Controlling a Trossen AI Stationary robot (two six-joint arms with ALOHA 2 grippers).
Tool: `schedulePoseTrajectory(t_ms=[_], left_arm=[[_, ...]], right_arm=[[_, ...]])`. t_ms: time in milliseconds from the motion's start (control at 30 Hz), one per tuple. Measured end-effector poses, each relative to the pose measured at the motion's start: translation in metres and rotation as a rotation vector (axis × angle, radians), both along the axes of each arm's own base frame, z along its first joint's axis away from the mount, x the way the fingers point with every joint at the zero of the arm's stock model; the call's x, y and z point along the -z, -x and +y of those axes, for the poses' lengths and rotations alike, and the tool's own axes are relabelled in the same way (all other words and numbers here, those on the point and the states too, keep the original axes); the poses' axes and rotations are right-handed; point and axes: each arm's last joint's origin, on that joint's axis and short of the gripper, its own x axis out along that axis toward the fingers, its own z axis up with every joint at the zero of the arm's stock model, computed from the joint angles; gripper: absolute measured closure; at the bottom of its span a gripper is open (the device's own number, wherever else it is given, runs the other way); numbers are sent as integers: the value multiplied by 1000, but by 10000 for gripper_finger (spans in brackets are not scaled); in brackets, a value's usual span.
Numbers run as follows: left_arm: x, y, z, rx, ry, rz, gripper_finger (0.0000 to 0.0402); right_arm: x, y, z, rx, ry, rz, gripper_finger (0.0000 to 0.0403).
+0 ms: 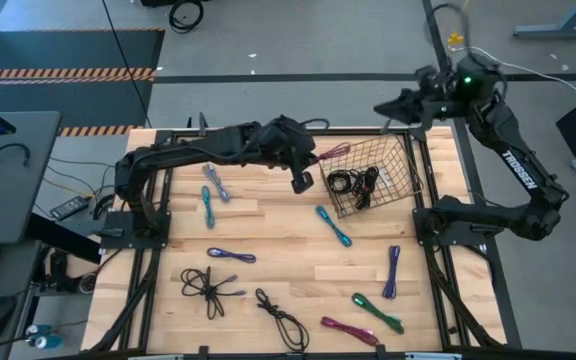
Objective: Pick and place USB-C Cables
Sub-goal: Put the pink charger cable into the wire basket
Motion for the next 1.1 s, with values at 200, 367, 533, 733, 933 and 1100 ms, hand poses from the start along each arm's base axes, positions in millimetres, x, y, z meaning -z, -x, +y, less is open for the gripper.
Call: schedulePoseTrajectory(t_ms=[200,367,533,733,933,1100], left_arm=[[-54,28,-11,61,-75,46,370],[-97,60,-21,35,-151,53,370],[-115,91,-27,4,-176,33,370],[-127,116,-30,-34,-147,8,370],[-129,123,-30,-41,-141,12,370],[-126,125,-30,-38,-137,49,370]], right_arm=[[33,3,11,4,-107,270,374],[49,-1,31,-39,-159,463,395],[62,-6,50,-13,-179,691,391],[77,-19,66,-49,-172,925,386],[92,-43,72,-123,-150,1070,360],[109,-64,72,-184,-117,1221,322]])
